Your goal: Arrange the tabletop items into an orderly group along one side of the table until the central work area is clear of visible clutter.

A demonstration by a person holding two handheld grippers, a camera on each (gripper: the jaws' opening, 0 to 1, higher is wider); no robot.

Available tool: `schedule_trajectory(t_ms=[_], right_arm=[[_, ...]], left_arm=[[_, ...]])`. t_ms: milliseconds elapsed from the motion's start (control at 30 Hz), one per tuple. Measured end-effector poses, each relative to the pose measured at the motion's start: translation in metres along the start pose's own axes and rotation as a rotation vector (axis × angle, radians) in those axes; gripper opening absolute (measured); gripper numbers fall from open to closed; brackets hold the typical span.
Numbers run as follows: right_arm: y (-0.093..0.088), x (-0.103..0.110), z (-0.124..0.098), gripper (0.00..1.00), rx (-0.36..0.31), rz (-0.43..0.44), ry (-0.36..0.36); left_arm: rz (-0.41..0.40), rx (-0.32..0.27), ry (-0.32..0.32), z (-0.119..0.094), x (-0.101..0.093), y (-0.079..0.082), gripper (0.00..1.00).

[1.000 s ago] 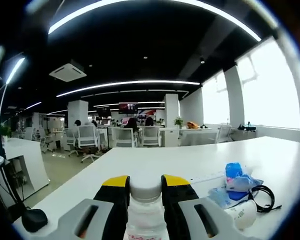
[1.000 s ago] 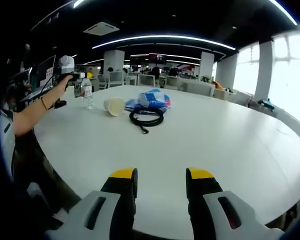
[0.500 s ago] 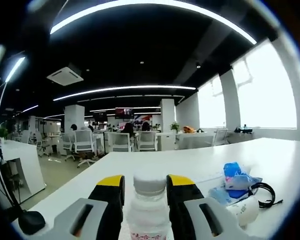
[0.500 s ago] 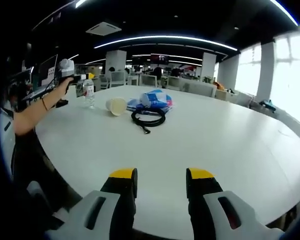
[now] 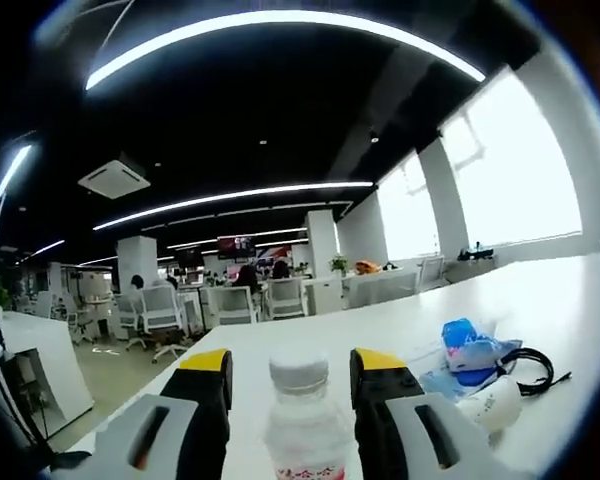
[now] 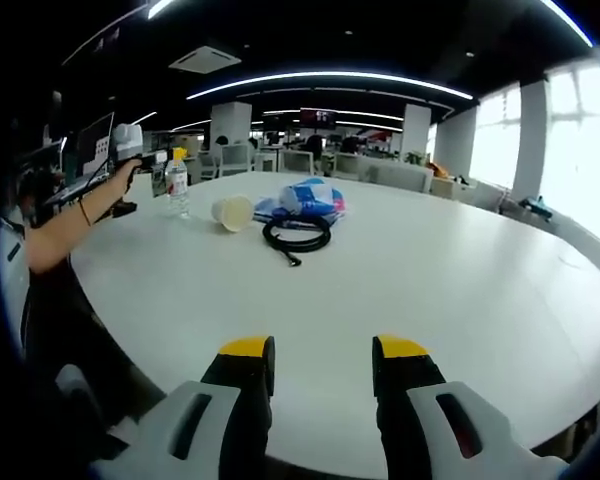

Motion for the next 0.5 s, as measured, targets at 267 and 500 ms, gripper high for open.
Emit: schedule_trajectory(t_ms=[267, 500], right_arm=[[0.001, 0.001, -0.001, 0.38, -0.008, 0.002, 0.007], [-0.003, 0.004, -0.001, 0.41, 0.017, -0.040, 0.012]], left_arm=[[0.094, 0.011, -0.027, -0.001, -0.008, -0.002, 0.52], [0.121, -0.036, -0.040, -0.012, -0.013, 0.005, 0.53]])
Point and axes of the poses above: the point that each gripper's makers call its tool centre point, and the gripper's own axes: z roughly forward along the fingers, x roughly to its left, y roughly out of its top, the point moved 4 cm from there along -z, roughly backward along the fingers, and after that the axes turned 12 degrees about -z, right-handed, at the moved point
